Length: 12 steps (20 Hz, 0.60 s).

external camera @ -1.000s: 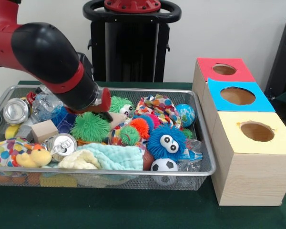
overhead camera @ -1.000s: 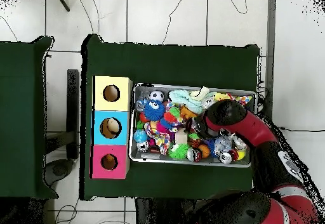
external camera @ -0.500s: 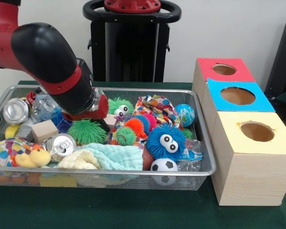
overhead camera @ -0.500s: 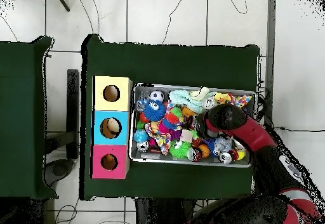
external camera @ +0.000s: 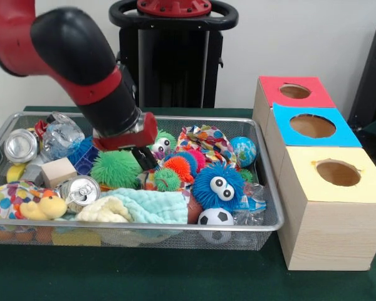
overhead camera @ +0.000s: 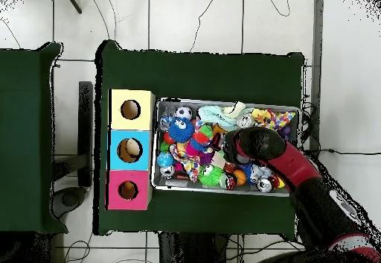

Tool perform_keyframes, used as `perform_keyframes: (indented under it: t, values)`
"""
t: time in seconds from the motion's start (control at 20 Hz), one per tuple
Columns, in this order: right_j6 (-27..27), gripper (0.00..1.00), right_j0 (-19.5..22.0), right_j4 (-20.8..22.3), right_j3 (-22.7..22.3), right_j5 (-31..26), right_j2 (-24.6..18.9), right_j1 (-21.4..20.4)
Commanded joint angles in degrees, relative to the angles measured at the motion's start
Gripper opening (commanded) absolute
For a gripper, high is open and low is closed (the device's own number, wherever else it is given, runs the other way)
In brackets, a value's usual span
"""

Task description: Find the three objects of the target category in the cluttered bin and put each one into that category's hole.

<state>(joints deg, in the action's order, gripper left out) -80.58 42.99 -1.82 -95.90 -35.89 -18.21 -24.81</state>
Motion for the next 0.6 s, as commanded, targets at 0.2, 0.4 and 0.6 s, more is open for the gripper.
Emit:
perform_keyframes:
  t: [0.2,0.4,0.6]
  values:
    - [-8.71,0.0,4.9,-4.94,-12.56,8.0,-12.64,-13.36]
    - [-12.49,0.0,2.52,-7.51,-12.56,6.02,-10.7,-16.2]
    - [-16.17,0.0,-0.97,-10.97,-12.78,6.11,-8.6,-18.32]
